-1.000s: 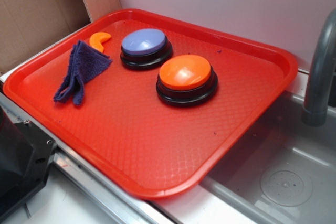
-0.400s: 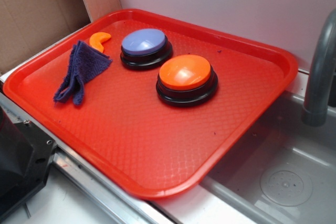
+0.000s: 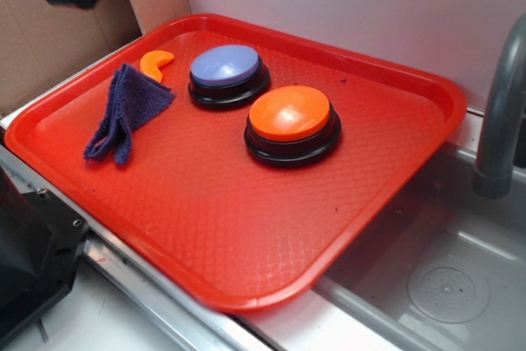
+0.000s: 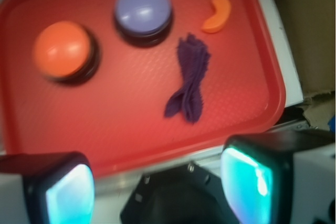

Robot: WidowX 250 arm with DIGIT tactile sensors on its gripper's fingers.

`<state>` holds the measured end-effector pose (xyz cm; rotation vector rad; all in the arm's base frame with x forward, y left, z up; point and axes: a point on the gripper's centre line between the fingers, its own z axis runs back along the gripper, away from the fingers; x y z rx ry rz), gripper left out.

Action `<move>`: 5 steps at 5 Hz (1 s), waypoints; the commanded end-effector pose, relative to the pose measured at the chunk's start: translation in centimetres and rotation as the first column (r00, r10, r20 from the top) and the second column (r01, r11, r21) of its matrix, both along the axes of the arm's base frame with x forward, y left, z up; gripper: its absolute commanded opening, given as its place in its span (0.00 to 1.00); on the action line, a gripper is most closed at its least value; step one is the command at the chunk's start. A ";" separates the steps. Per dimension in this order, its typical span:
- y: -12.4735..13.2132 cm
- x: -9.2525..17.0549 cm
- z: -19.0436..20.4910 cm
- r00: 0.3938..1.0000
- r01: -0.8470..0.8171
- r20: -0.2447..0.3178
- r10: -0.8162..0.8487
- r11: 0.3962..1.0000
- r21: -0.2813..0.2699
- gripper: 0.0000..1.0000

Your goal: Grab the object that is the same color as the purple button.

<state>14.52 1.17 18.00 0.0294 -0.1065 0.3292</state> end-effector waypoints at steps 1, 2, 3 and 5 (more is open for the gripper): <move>3.8 2.7 -6.2 0.977 -0.214 0.014 0.213 0.976 0.050 1.00; 5.3 2.9 -9.0 0.943 -0.333 0.039 0.331 0.941 0.059 1.00; 5.6 3.3 -11.7 0.943 -0.331 0.058 0.327 0.941 0.072 1.00; 6.8 4.0 -15.4 0.951 -0.304 0.058 0.303 0.952 0.020 1.00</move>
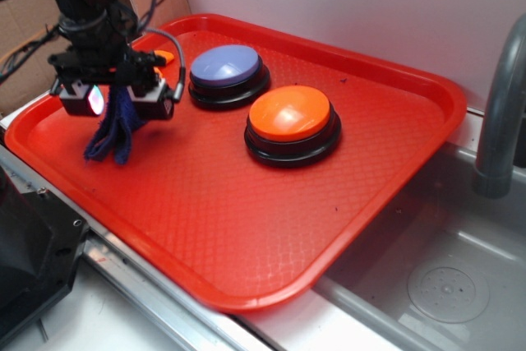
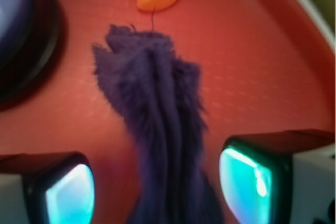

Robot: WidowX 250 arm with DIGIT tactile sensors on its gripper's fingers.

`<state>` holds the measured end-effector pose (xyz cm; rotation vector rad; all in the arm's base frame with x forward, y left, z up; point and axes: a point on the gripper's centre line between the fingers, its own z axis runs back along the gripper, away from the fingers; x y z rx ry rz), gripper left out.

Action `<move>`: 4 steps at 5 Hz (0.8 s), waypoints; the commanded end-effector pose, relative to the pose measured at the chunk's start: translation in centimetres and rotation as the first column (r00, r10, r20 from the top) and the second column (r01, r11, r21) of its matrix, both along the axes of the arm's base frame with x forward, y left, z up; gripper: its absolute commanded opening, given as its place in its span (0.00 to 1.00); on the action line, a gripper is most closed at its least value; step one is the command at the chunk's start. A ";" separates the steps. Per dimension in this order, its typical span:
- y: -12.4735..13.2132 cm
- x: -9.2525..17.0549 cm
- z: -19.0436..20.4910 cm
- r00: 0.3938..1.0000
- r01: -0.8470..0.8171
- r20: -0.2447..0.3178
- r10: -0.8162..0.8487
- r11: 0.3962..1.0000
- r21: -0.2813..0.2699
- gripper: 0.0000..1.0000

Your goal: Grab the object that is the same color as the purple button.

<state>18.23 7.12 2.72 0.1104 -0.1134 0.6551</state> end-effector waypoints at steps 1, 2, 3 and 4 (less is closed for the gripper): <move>0.8 0.3 0.6 0.995 0.014 0.099 -0.012 1.000 -0.012 0.00; 0.7 0.2 1.5 0.991 0.028 0.132 -0.024 0.999 -0.026 0.00; 0.1 0.3 3.1 0.986 0.049 0.163 -0.045 0.998 -0.025 0.00; -0.9 0.5 4.9 0.982 0.071 0.174 -0.075 0.997 0.030 0.00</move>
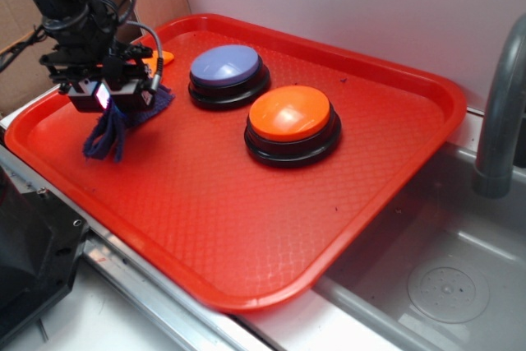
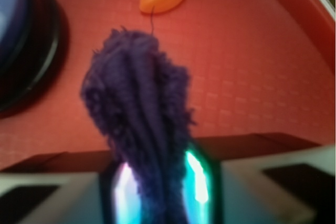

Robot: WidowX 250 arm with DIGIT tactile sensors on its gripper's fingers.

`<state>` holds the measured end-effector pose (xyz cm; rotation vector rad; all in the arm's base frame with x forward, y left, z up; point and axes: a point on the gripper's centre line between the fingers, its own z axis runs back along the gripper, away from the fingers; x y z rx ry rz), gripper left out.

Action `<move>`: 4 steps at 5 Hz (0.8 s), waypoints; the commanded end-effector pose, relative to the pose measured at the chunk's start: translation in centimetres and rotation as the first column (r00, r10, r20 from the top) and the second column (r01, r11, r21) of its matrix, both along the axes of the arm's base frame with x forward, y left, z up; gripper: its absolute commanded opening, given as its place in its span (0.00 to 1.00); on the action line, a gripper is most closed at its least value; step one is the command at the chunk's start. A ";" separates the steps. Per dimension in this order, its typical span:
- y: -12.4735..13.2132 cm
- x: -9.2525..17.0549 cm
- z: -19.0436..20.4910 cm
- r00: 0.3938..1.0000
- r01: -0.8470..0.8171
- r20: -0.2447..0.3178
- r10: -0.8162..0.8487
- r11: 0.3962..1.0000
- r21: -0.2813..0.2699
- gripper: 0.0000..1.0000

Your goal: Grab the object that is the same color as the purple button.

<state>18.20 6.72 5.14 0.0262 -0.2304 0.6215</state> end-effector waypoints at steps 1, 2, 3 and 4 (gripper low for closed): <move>-1.7 0.5 4.0 0.995 0.065 0.070 -0.070 0.996 0.067 0.00; -3.7 0.5 5.9 0.982 0.179 0.050 -0.181 0.983 0.035 0.00; -6.3 0.4 8.8 0.939 0.344 0.008 -0.344 0.938 -0.041 0.00; -8.2 -0.6 11.6 0.877 0.469 -0.052 -0.478 0.874 -0.123 0.00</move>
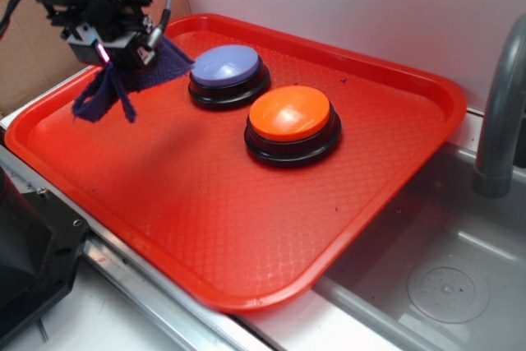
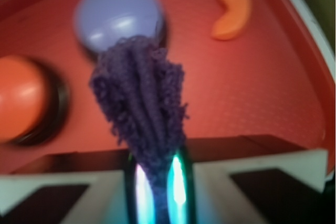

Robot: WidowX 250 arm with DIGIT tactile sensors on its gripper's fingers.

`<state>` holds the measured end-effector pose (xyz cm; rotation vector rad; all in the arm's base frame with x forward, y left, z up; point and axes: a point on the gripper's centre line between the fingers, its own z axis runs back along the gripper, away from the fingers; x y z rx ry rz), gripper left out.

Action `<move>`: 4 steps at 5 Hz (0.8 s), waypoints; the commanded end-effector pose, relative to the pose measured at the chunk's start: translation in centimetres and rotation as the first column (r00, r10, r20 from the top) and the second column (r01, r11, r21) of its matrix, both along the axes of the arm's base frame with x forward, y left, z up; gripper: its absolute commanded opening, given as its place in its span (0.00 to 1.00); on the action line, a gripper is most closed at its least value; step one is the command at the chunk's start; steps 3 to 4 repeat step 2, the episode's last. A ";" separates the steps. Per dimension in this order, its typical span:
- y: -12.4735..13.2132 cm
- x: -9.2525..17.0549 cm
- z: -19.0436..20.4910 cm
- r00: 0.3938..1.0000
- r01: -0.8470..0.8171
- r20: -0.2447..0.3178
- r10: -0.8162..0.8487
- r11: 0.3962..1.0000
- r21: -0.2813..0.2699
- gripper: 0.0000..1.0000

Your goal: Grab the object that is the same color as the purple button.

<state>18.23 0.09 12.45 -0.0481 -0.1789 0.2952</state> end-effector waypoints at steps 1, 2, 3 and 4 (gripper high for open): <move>-2.4 -1.5 5.3 0.976 0.199 -0.074 -0.205 0.977 -0.075 0.00; -1.9 -1.6 4.9 0.982 0.145 -0.114 -0.148 0.989 -0.037 0.00; -1.9 -1.6 4.9 0.982 0.145 -0.114 -0.148 0.989 -0.037 0.00; -1.9 -1.6 4.9 0.982 0.145 -0.114 -0.148 0.989 -0.037 0.00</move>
